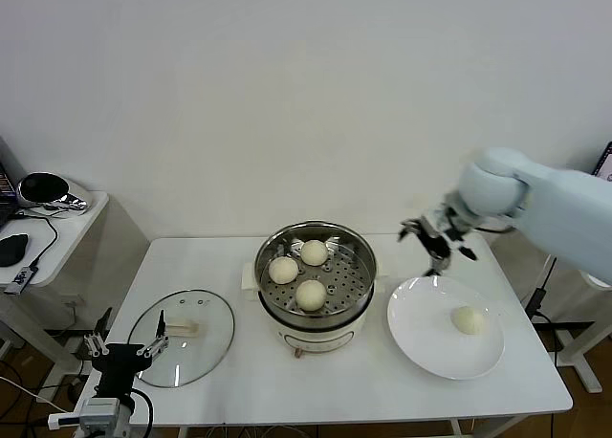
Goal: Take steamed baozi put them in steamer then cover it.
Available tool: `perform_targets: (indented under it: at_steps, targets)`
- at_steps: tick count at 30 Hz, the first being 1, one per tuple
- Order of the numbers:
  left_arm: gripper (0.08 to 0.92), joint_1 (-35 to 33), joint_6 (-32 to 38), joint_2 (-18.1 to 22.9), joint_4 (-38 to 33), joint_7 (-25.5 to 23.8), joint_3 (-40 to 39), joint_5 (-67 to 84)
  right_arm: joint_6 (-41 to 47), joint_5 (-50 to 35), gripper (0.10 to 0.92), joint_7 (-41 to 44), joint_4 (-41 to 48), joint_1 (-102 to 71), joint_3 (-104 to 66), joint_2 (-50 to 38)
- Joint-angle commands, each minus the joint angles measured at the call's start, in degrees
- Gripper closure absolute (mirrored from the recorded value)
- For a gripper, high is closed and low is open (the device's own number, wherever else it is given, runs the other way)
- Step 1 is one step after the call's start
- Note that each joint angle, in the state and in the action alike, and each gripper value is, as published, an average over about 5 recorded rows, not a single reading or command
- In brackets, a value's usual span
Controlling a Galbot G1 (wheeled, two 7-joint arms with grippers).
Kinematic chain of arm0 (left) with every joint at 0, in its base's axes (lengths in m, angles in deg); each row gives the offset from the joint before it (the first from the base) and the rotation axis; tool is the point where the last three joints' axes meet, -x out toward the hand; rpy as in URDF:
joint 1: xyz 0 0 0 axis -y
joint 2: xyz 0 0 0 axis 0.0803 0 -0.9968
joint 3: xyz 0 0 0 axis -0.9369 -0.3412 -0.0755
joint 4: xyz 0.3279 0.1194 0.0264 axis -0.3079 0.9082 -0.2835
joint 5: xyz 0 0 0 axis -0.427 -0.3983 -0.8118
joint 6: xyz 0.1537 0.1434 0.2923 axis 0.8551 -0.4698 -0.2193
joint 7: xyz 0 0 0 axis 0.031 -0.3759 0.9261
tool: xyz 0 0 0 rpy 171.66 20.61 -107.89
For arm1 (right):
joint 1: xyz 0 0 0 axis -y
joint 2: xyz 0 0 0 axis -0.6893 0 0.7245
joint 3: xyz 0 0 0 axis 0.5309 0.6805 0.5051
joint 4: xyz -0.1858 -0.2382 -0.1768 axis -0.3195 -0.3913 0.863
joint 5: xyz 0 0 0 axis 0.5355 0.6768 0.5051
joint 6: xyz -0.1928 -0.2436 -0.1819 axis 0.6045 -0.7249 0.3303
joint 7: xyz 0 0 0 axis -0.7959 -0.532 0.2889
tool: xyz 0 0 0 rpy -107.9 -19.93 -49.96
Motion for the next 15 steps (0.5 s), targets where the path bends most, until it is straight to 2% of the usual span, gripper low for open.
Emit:
perform_targets:
  at_steps: [1,6,15]
  targets:
    - [0.177,-0.44,0.04,0.10,0.11,0.03,-0.30,-0.57,1.91,7.65,0.203,-0.41,2.39,-33.64,-28.22,-13.25]
    - [0.177,-1.24,0.08,0.27,-0.34,0.07,0.14,-0.89,-0.51,12.96,0.203,-0.94,8.76,-44.31,-36.70,-10.07]
    - [0.177,-2.59,0.16,0.80,-1.36,0.15,0.88,-1.19,-1.15,18.01,0.203,-2.36,15.38,-46.14,-37.62,-3.12]
